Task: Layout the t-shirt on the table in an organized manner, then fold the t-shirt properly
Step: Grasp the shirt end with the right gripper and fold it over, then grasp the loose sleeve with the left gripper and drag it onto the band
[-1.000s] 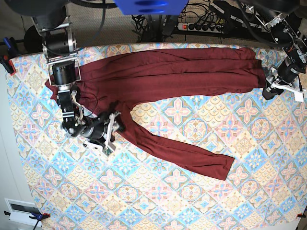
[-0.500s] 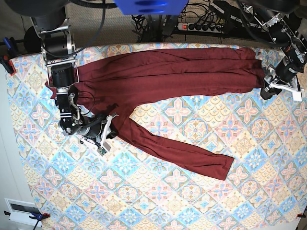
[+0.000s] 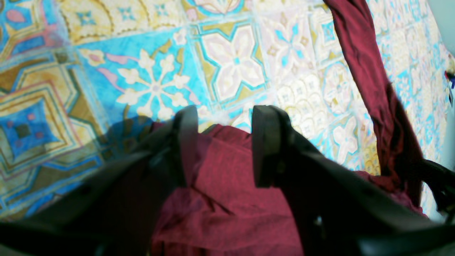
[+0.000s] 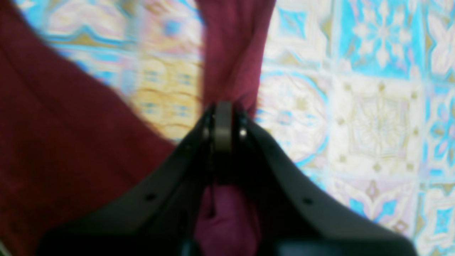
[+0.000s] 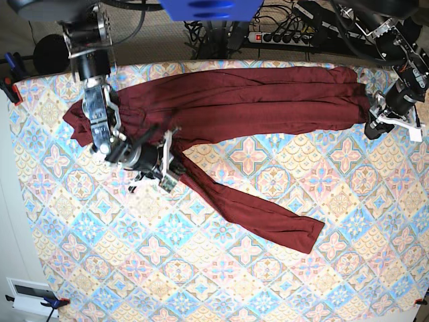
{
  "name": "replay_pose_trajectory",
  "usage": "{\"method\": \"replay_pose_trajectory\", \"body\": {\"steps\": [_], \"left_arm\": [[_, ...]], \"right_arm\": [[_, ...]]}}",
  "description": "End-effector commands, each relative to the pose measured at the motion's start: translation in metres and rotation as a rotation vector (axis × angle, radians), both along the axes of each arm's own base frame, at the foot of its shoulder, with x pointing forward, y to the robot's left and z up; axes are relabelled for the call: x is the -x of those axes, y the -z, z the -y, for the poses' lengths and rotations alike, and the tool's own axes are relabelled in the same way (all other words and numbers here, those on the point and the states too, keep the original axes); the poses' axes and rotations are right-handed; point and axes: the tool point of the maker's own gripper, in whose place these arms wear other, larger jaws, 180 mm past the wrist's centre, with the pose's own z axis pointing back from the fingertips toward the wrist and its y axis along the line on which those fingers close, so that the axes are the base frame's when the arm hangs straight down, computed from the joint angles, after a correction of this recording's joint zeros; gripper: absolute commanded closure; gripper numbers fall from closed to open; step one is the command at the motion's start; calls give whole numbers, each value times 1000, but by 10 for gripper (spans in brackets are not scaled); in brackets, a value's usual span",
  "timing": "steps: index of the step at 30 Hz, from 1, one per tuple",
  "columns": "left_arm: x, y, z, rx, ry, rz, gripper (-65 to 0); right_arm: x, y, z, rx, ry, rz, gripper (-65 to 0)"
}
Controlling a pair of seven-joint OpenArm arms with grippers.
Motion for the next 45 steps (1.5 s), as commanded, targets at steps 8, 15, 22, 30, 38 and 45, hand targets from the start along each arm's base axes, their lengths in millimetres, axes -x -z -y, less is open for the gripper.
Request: {"method": "replay_pose_trajectory", "body": {"steps": [8,15,22,30,38,45], "left_arm": [[-7,-13,-6,-24,-1,43,-243],[-12,-18,-9,-31,-12,69,-243],[-17,-21,-8,-29,-10,81,-245],[-53,-49,-3,-25,6,182,-245],[-112,-36,65,4,171,157,-245],[-161,0,113,159,187,83,-245]], "right_arm": [[51,-45,-15,-12,-55,113,0],[122,-5,-20,-27,-72,-60,0],[132,2,-21,-24,-75,-89,-5],[154,23,-7,167,-213,-165,-154],[131,16,22,188,-109,-128,-155],[122,8,24,147,-73,-95,-155]]}}
